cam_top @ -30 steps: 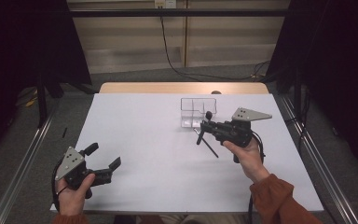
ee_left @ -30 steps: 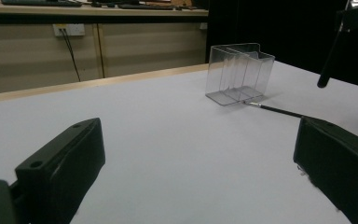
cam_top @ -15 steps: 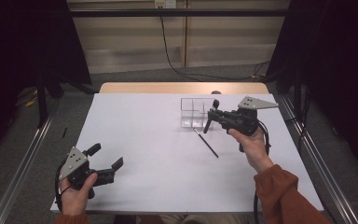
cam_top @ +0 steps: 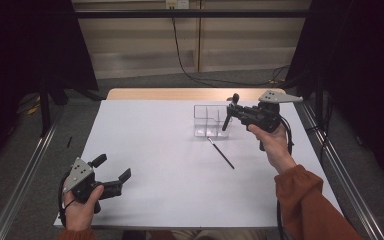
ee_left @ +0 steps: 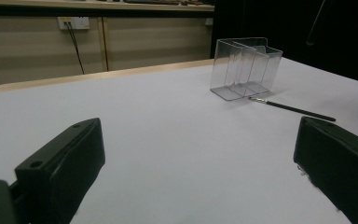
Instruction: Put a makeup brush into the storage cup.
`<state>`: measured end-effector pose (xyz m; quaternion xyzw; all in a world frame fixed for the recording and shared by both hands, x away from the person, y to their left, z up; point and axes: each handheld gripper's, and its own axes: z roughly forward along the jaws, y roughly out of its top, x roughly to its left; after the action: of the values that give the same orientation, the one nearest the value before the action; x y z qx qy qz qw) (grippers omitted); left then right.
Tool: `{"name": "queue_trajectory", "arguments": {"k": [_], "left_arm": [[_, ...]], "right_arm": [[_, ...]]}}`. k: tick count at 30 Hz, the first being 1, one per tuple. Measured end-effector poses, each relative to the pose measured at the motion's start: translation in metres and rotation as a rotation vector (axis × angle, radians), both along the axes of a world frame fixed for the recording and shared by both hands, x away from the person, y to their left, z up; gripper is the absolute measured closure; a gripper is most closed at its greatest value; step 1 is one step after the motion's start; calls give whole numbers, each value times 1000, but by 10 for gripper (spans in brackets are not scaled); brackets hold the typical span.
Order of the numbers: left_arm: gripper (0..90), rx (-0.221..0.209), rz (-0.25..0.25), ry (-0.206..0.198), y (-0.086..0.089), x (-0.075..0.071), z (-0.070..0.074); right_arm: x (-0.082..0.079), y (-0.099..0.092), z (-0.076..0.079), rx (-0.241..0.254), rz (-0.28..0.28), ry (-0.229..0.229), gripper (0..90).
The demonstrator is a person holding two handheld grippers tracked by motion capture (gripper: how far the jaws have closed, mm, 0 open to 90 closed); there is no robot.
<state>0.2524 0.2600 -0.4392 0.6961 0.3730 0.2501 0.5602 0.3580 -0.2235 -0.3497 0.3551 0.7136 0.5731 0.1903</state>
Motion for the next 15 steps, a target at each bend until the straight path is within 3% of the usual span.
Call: {"name": "queue_trajectory", "arguments": {"k": [15], "left_arm": [[20,-1,-16,-5,-1,-2,2]], "right_arm": [[20,4,14,-51,-30,-35,798]]}}
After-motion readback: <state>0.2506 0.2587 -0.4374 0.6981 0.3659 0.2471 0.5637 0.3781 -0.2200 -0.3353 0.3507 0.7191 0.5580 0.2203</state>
